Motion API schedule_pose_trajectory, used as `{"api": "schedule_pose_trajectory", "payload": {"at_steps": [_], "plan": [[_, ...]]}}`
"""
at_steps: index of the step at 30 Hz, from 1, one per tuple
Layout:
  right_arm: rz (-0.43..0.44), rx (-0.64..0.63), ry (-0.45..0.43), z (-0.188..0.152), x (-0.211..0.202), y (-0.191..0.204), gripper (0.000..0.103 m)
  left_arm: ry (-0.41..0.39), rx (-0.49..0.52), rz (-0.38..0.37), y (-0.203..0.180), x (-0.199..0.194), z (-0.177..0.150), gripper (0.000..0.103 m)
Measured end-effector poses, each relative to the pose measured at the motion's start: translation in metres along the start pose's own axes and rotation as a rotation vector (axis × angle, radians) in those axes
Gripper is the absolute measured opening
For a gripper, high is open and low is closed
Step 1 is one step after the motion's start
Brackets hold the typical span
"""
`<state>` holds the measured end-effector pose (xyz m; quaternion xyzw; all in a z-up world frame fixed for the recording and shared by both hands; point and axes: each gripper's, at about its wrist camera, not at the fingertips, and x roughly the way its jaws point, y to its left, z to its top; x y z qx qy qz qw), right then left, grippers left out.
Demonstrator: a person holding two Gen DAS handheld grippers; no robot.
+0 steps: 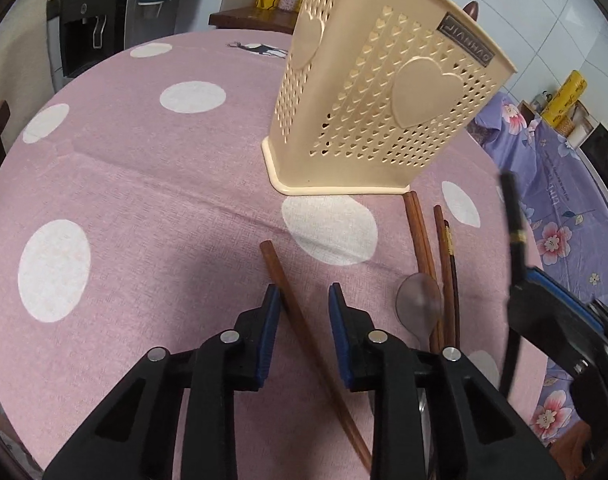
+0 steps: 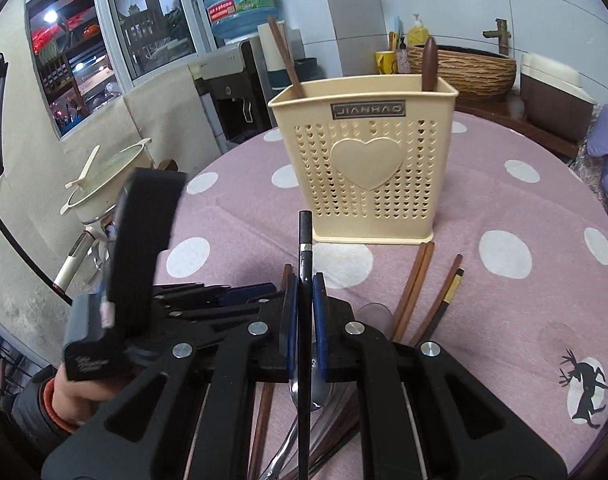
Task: Organize utensils
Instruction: 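Grasp a brown chopstick with the left gripper while the right holds the black chopstick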
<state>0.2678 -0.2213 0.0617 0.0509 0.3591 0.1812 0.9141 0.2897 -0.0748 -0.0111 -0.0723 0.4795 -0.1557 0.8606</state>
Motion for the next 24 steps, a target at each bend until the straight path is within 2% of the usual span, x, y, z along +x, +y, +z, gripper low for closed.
{"api": "schedule_pose_trajectory", "payload": {"at_steps": [5,11,18,24], "plan": [[-0.01,0.015,-0.034,-0.001,-0.011,-0.005,0.008,-0.011,0.045,0.1,-0.01,0.004,0.002,0.012],[-0.014,0.02,-0.042,-0.003,-0.016,-0.006,0.008,-0.03,0.115,0.181,-0.022,0.007,0.0,0.011],[-0.013,0.041,-0.05,-0.005,-0.021,-0.009,0.008,-0.043,0.115,0.187,-0.023,0.007,0.0,0.01],[0.005,0.078,-0.064,-0.004,-0.028,-0.018,0.008,-0.07,0.088,0.149,-0.019,0.0,0.002,0.009]]}}
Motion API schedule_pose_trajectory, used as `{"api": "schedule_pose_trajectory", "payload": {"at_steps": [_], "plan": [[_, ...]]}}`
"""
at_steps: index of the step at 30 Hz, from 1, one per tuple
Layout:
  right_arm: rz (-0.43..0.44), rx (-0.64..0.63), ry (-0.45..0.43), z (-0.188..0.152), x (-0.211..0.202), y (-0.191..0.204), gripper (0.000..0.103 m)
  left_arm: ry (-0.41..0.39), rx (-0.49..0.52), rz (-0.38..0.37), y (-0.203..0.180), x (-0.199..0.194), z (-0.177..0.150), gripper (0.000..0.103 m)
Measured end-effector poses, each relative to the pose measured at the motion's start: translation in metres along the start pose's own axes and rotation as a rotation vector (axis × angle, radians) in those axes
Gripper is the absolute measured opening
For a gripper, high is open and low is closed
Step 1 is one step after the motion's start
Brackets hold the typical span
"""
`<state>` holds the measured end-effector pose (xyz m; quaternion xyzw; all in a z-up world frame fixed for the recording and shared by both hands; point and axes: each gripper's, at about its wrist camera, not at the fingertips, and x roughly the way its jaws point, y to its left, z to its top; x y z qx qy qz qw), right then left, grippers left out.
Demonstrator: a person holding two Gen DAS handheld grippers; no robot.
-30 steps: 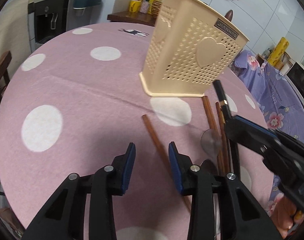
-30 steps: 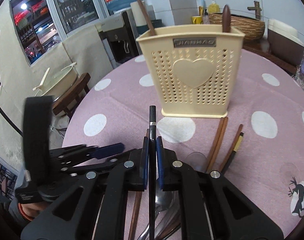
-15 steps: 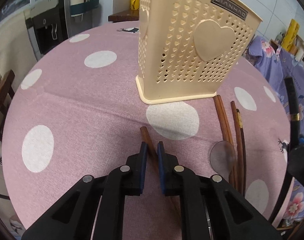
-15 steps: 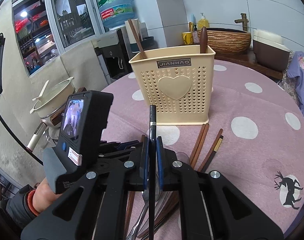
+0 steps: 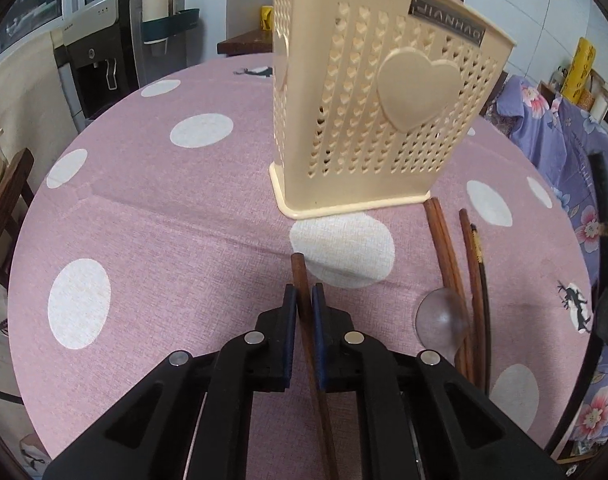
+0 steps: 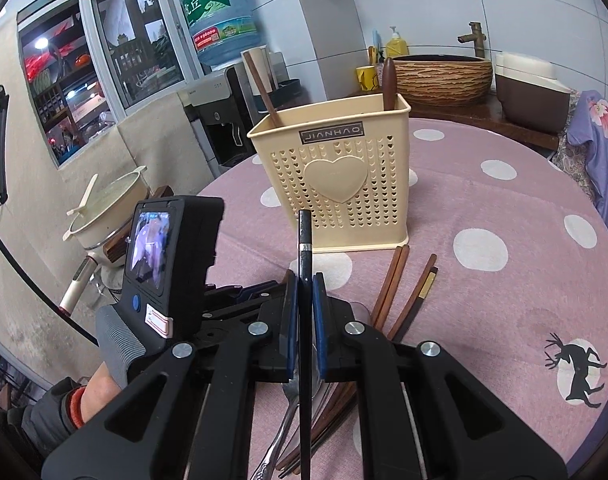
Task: Organize utensils
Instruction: 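Grasp a brown chopstick with the left gripper while the right holds the black chopstick, then lift both chopsticks and lower them into the cream holder with both grippers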
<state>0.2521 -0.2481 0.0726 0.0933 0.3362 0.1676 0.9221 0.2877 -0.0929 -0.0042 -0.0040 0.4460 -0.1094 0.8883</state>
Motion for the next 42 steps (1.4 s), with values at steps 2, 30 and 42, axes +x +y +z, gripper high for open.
{"api": "schedule_pose_trajectory", "payload": {"at_steps": [2,30,42], "plan": [[0.008,0.013,-0.01,0.002,-0.005,-0.003,0.008,-0.029,-0.014,-0.017,0.003,-0.01,0.003,0.009],[0.087,-0.021,-0.17,0.054,-0.07,0.015,0.008,-0.437,-0.061,-0.192,0.031,-0.162,0.042,0.008],[0.066,-0.047,-0.165,0.087,-0.074,0.017,0.008,-0.497,-0.017,-0.21,0.022,-0.187,0.069,0.008]]}}
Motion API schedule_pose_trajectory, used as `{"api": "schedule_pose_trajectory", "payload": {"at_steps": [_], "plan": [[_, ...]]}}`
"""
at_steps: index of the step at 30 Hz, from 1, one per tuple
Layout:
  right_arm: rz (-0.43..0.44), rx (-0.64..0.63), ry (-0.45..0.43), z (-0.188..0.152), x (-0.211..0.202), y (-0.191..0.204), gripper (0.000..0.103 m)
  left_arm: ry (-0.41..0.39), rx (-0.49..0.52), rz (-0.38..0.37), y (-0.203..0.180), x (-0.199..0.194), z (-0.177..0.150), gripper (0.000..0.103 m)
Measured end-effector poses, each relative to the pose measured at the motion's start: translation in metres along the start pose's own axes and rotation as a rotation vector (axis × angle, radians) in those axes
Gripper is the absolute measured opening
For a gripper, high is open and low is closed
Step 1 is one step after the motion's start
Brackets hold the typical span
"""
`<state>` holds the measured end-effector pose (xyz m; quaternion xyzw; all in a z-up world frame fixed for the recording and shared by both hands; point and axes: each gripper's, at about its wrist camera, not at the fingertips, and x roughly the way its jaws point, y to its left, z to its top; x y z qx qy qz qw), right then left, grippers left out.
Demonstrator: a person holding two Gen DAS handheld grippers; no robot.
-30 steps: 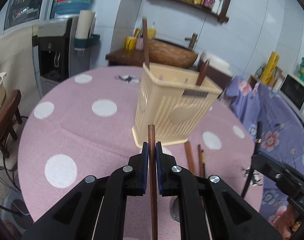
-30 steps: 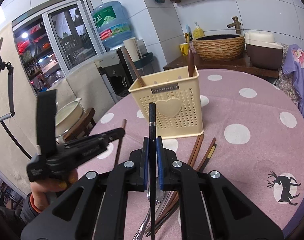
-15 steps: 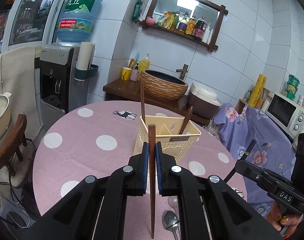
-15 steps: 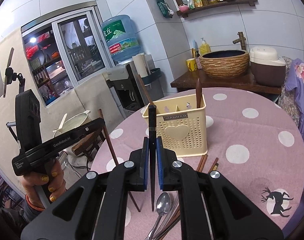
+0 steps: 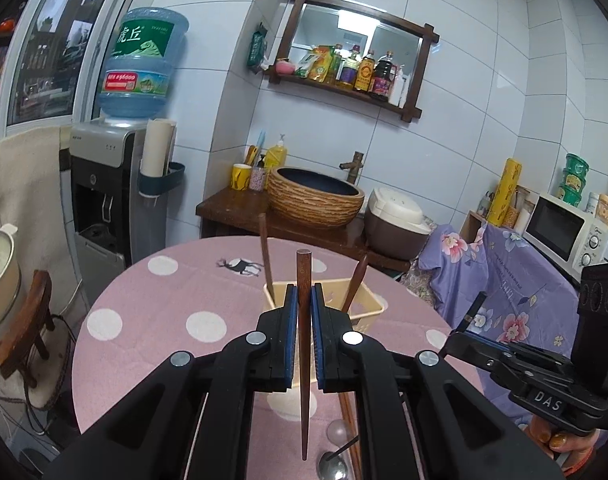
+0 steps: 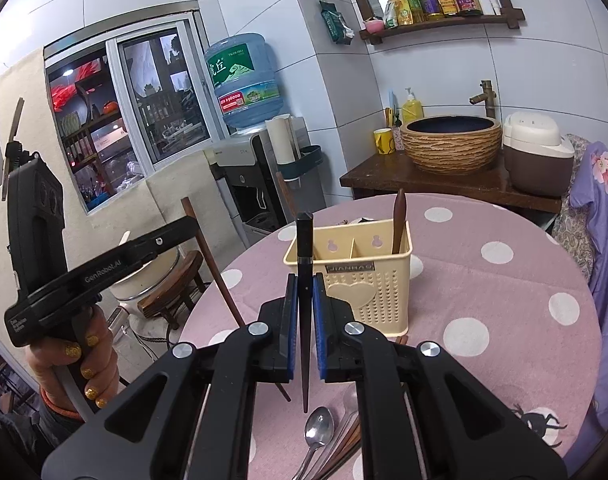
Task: Organize utensils
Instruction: 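Lift both chopsticks and lower them into the cream holder with both grippers, then open the left gripper while the right gripper opens, releasing both chopsticks into the holder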
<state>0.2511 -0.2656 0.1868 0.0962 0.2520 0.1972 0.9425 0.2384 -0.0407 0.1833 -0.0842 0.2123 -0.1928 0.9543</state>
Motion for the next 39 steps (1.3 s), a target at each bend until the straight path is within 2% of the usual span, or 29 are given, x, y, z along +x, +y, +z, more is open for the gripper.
{"api": "schedule_pose_trajectory", "payload": {"at_steps": [6,11,15,17,20,30,37,39], "plan": [[-0.029,-0.016,-0.076,0.06,-0.014,0.0,0.008,-0.066,0.016,-0.03,-0.012,-0.008,0.052,0.008],[-0.101,-0.038,-0.192,0.115,-0.021,0.004,0.008,-0.171,0.011,0.02,-0.022,-0.005,0.11,0.008],[-0.167,-0.042,-0.23,0.136,-0.006,0.0,0.008,-0.203,-0.002,0.073,-0.024,0.016,0.13,0.008],[-0.196,-0.039,-0.227,0.137,0.009,-0.005,0.008,-0.2,-0.002,0.1,-0.023,0.028,0.128,0.008],[-0.214,-0.006,-0.177,0.126,0.035,-0.018,0.008,-0.16,-0.013,0.124,-0.015,0.051,0.114,0.008],[-0.232,0.037,-0.023,0.068,0.095,-0.04,0.008,-0.009,-0.07,0.162,0.011,0.105,0.048,0.008],[-0.235,0.056,-0.029,0.06,0.1,-0.048,0.008,0.045,-0.088,0.177,0.021,0.121,0.027,0.008],[-0.234,0.052,-0.036,0.058,0.101,-0.049,0.008,0.035,-0.084,0.18,0.021,0.121,0.023,0.008]]}}
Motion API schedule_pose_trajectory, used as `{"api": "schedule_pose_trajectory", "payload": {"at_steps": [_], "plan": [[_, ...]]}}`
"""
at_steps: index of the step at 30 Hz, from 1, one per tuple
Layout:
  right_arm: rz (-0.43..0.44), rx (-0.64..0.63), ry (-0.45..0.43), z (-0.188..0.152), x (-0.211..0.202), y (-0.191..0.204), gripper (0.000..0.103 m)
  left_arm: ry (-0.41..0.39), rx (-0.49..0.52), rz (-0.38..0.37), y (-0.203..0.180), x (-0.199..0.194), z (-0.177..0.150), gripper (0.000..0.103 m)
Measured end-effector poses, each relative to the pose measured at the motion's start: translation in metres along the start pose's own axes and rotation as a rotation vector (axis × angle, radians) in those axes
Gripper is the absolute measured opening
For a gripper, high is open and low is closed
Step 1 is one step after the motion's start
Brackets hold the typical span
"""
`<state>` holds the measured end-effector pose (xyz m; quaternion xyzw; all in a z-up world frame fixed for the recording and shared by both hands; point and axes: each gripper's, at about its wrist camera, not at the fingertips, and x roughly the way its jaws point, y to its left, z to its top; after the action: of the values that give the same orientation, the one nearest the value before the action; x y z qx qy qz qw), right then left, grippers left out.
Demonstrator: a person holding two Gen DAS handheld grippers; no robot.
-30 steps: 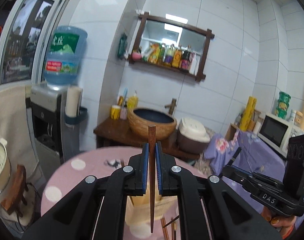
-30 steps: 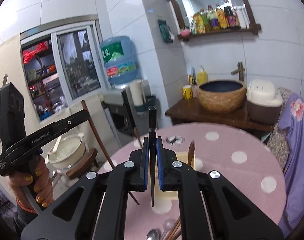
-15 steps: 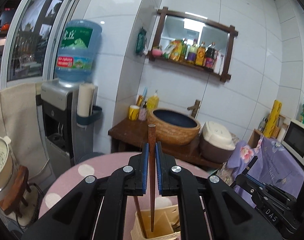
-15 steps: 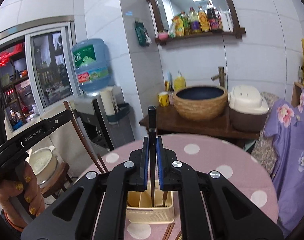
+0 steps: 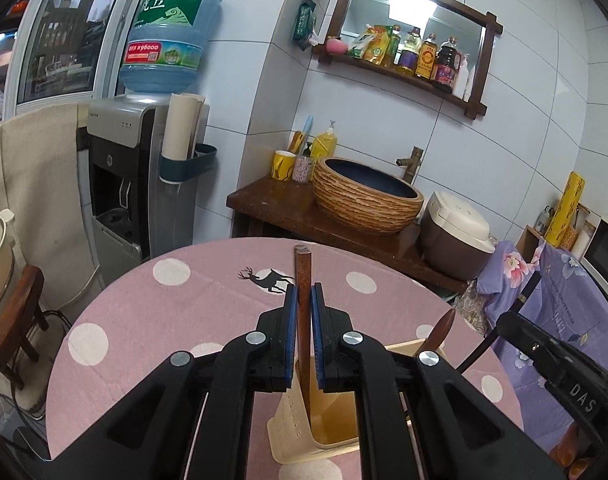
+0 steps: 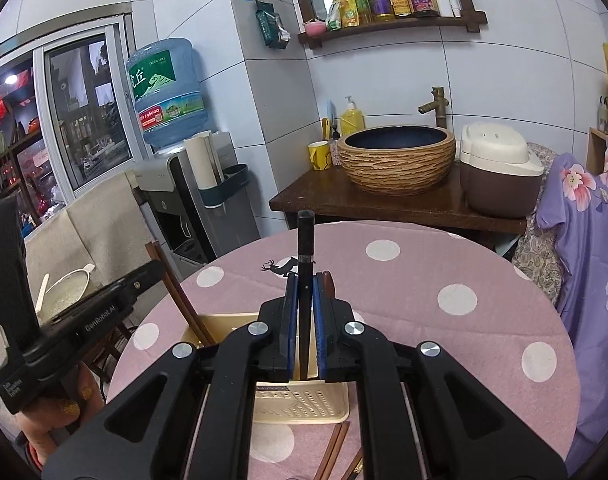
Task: Organize utensils
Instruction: 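Open the left gripper while the right gripper opens, releasing both chopsticks into the holder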
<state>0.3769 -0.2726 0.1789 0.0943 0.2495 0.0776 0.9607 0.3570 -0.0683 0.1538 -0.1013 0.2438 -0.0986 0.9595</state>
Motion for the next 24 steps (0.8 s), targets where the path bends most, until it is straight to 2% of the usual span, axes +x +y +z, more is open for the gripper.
{"api": "schedule_pose_trajectory", "payload": {"at_steps": [3,4,5,7,11,14,17,19,24], "plan": [[-0.009,0.019,-0.006,-0.002,0.0,-0.005,0.01,0.0,-0.004,-0.005,0.002,-0.002,-0.002,0.011],[-0.01,0.029,-0.004,-0.004,0.0,-0.007,0.015,0.005,-0.004,-0.011,0.002,-0.002,-0.003,0.019],[-0.012,0.035,-0.003,-0.004,0.0,-0.009,0.019,0.001,-0.006,-0.015,0.003,-0.005,-0.005,0.035],[-0.007,0.052,-0.015,-0.007,-0.003,-0.012,0.042,-0.024,-0.022,-0.024,0.007,-0.012,-0.009,0.05],[-0.02,0.045,-0.036,-0.015,-0.013,-0.013,0.043,-0.031,-0.015,-0.036,0.01,-0.025,-0.02,0.06],[-0.045,0.046,-0.033,-0.028,-0.021,-0.014,0.049,-0.009,-0.029,-0.052,0.016,-0.033,-0.034,0.069],[-0.088,0.026,-0.005,-0.046,-0.027,-0.015,0.051,0.028,-0.033,-0.053,0.022,-0.037,-0.05,0.076],[-0.108,0.013,0.024,-0.06,-0.028,-0.016,0.057,0.061,-0.021,-0.058,0.025,-0.04,-0.063,0.077],[-0.133,0.004,0.081,-0.102,-0.034,-0.022,0.057,0.092,0.009,-0.054,0.028,-0.049,-0.096,0.086]]}}
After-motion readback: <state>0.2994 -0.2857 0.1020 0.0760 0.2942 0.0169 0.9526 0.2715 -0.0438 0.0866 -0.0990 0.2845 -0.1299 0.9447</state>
